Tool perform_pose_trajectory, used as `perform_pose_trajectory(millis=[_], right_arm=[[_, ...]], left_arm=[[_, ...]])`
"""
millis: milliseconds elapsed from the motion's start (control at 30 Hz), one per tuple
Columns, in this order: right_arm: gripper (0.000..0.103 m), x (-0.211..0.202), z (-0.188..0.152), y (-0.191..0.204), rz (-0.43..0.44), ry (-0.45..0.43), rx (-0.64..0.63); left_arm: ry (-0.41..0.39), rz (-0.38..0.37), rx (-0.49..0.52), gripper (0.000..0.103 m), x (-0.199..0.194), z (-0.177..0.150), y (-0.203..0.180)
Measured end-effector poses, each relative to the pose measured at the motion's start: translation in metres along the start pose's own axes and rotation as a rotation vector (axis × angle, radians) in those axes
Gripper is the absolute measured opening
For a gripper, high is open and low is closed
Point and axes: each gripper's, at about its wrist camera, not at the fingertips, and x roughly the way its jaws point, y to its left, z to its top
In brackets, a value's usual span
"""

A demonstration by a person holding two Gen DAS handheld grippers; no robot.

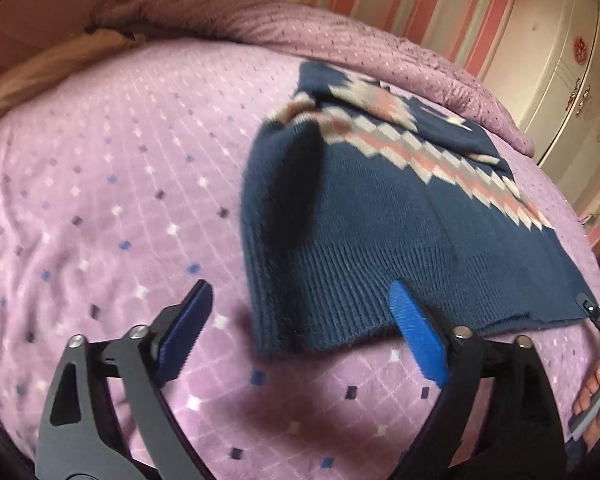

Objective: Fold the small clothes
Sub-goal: 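Close the left gripper on the ribbed hem beside the right gripper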

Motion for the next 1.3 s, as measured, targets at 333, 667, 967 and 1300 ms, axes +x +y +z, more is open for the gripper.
perform_pose_trajectory(millis=[333,667,967,1300], right_arm=[[0.011,0.003,0.004,-0.005,0.026,-0.001,0.016],[0.011,0.003,0.002,-0.004,0.022,-0.001,0.011],[0.010,0.002,0.001,0.002,-0.007,-0.017,-0.023],[0.008,-0.015,0.020,0.023,-0.028,-0.064,-0.086]], left_arm=[[0.039,0.011,-0.061,0.047,0.018,0.000,-0.001],[0.041,0.065,-0.051,0.010,0.018,0.003,0.003],[-0.061,0.205,0.172,0.008,0.002,0.011,-0.019],[-0.178,0.204,0.211,0.008,-0.026,0.041,-0.033]])
